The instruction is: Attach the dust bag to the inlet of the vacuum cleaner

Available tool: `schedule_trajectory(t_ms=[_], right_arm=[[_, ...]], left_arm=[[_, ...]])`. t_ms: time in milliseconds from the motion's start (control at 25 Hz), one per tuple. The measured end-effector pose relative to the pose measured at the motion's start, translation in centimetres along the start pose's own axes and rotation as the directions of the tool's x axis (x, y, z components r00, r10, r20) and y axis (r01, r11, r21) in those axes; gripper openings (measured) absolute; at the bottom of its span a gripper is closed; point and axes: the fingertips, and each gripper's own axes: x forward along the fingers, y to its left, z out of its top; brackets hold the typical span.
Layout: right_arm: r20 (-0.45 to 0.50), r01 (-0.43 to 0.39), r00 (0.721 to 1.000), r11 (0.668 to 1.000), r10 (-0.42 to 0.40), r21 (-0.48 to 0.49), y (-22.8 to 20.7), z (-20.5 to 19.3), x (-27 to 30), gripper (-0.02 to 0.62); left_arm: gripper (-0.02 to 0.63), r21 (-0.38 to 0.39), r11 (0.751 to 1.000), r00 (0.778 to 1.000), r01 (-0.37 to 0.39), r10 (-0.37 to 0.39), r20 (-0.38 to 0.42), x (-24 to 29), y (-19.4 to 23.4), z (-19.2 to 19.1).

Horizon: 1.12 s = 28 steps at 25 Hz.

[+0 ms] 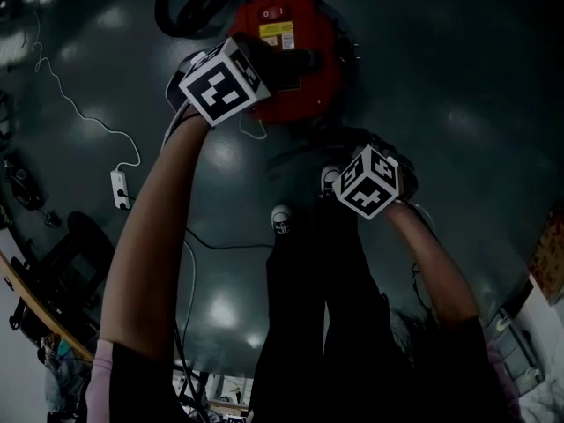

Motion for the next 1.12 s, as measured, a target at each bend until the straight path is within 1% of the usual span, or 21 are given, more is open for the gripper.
schedule_trajectory(t_ms=[40, 120, 160, 200, 240, 320, 400, 480, 600, 680, 760, 800, 880, 1040, 1120], right_arm=[[0.002, 0.007, 1.0, 0.999, -0.007, -0.035, 0.0, -0.1, 0.1, 0.089], [-0.017, 0.009, 1.0, 0.99, -0.011, -0.138, 0.1, -0.4, 0.2, 0.091], [-0.023, 0.004, 1.0, 0.985, -0.008, -0.175, 0.2, -0.4, 0.2, 0.092], [-0.022, -0.005, 1.0, 0.983, 0.001, -0.186, 0.3, -0.4, 0.2, 0.092], [-0.016, -0.019, 1.0, 0.986, 0.016, -0.167, 0.3, -0.4, 0.2, 0.092], [-0.007, -0.057, 0.998, 0.994, 0.056, -0.089, 0.3, -0.6, 0.1, 0.094], [-0.016, -0.082, 0.997, 0.995, 0.082, -0.057, 0.3, -0.8, -0.1, 0.097], [-0.043, -0.091, 0.995, 0.993, 0.088, -0.08, 0.5, -1.0, -0.2, 0.099], [-0.071, -0.084, 0.995, 0.987, 0.075, -0.14, 0.9, -1.3, -0.4, 0.107], [-0.071, -0.072, 0.996, 0.987, 0.063, -0.146, 0.9, -1.4, -0.5, 0.107], [-0.069, -0.042, 0.997, 0.988, 0.032, -0.148, 0.7, -1.7, -0.9, 0.107], [-0.065, -0.021, 0.998, 0.99, 0.012, -0.142, 0.3, -1.8, -1.3, 0.107], [-0.046, 0.015, 0.999, 0.995, -0.02, -0.1, -0.4, -2.1, -2.4, 0.107], [0.022, 0.056, 0.998, 0.998, -0.057, 0.042, -1.7, -2.4, -5.6, 0.107], [0.062, 0.06, 0.996, 0.991, -0.068, 0.121, -2.0, -2.5, -7.2, 0.106]], left_arm=[[0.199, 0.0, 1.0, 1.0, 0.003, -0.003, -0.002, 0.1, -0.1, 0.0], [0.199, -0.003, 1.0, 1.0, 0.008, -0.008, -0.009, 0.1, -0.2, 0.0], [0.199, -0.006, 1.0, 1.0, 0.007, -0.008, -0.013, 0.1, -0.2, 0.0], [0.199, -0.009, 1.0, 1.0, 0.007, -0.007, -0.018, 0.0, -0.1, -0.1], [0.199, -0.012, 1.0, 1.0, 0.006, -0.007, -0.024, 0.0, -0.1, -0.1], [0.199, -0.018, 1.0, 0.999, 0.006, -0.007, -0.032, 0.0, -0.1, -0.2], [0.199, -0.02, 1.0, 1.0, 0.007, -0.007, -0.03, -0.1, 0.0, 0.0], [0.199, -0.021, 1.0, 1.0, 0.008, -0.008, -0.023, 0.0, 0.0, 0.1], [0.199, -0.026, 1.0, 1.0, 0.007, -0.008, -0.019, -0.1, 0.0, 0.0], [0.199, -0.026, 1.0, 1.0, 0.007, -0.007, -0.017, -0.1, 0.1, 0.0], [0.199, -0.026, 1.0, 1.0, 0.006, -0.007, -0.015, 0.0, 0.1, -0.1], [0.199, -0.026, 1.0, 1.0, 0.006, -0.007, -0.014, 0.0, 0.1, -0.1], [0.199, -0.024, 1.0, 1.0, 0.01, -0.01, -0.01, 0.0, 0.0, 0.0], [0.199, -0.016, 1.0, 1.0, 0.009, -0.009, -0.002, -0.1, -0.1, 0.0], [0.199, -0.032, 0.999, 0.999, -0.008, 0.009, 0.033, -0.4, 0.0, 0.2]])
